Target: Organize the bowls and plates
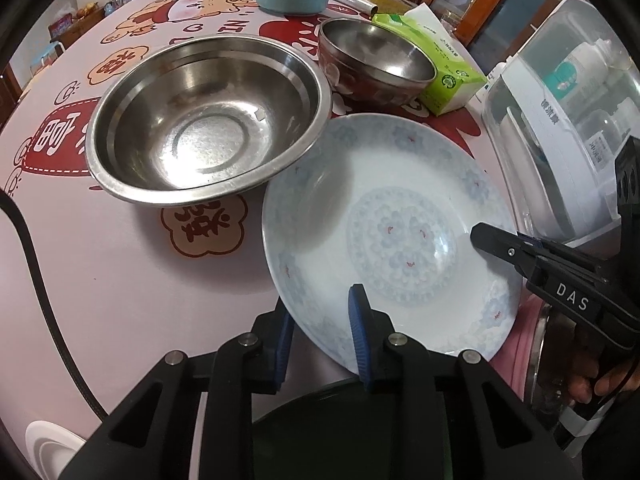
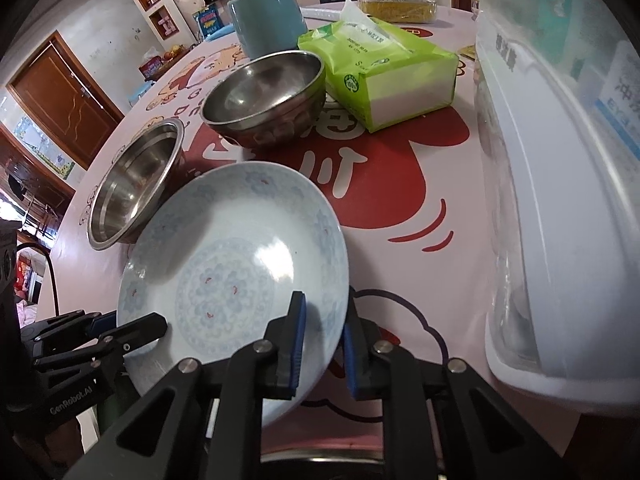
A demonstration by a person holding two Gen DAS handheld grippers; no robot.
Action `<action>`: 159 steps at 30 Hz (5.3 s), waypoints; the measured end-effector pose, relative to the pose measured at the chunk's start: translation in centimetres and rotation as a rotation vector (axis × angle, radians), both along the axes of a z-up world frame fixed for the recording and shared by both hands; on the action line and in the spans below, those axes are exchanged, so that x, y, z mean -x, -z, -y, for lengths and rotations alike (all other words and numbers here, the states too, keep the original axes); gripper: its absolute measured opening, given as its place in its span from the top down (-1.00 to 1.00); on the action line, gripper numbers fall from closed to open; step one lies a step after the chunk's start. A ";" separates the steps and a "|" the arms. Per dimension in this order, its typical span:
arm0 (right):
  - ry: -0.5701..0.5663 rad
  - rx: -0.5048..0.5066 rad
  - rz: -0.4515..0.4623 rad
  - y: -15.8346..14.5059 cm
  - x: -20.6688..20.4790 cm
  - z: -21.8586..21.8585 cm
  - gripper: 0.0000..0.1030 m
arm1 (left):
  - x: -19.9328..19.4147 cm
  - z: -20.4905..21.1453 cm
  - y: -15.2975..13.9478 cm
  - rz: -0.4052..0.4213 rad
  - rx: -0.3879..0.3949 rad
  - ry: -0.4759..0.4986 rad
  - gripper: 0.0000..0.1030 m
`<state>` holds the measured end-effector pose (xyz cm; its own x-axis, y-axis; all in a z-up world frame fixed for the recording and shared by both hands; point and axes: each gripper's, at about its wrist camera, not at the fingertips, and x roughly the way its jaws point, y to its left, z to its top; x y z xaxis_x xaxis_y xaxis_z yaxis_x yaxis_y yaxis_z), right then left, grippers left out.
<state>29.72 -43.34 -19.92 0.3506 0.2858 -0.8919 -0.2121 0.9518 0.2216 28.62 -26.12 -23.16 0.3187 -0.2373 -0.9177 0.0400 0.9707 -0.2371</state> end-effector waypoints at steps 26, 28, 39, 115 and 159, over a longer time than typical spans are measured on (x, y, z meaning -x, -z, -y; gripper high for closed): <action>0.053 0.021 0.124 -5.0 4.4 0.8 0.72 | 3.8 -0.7 -4.9 0.097 0.051 0.021 0.50; 0.057 0.025 0.134 -5.5 5.0 0.8 0.72 | 4.1 -0.6 -5.3 0.104 0.052 0.028 0.50; 0.067 0.012 0.195 -8.1 8.7 1.2 0.72 | 7.6 -0.5 -8.2 0.166 0.056 0.055 0.50; -0.229 -0.121 0.136 -2.9 26.8 -15.5 0.70 | 29.1 -17.9 -6.1 -0.045 -0.112 -0.122 0.50; 0.050 -0.014 0.075 0.6 27.9 -21.7 0.63 | 23.0 -22.1 -0.9 -0.161 -0.147 0.188 0.38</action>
<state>1.79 -21.64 -20.50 0.4306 0.2786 -0.8585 -0.1805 0.9585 0.2205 5.66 -4.06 -22.22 0.1287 -0.1389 -0.9819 0.1956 0.9743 -0.1121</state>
